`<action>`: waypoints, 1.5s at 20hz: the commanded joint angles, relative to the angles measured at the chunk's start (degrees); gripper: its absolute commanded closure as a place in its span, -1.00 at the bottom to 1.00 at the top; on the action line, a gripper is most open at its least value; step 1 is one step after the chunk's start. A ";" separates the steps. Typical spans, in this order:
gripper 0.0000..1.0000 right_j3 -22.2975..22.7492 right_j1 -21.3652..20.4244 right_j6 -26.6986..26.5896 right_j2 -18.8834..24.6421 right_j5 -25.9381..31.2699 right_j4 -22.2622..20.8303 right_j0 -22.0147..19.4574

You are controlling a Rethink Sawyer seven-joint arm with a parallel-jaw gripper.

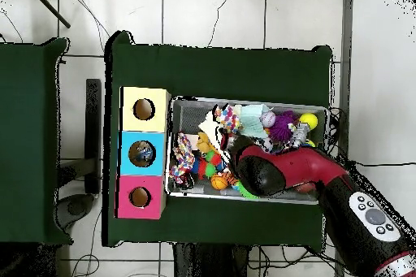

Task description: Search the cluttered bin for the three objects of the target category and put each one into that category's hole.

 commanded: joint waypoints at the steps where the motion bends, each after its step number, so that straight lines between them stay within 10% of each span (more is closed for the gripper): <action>1: -1.00 -0.13 -0.39 -4.37 -4.17 5.62 -1.98 2.46; 30: -1.00 3.34 6.73 -12.07 7.15 9.65 3.15 -1.63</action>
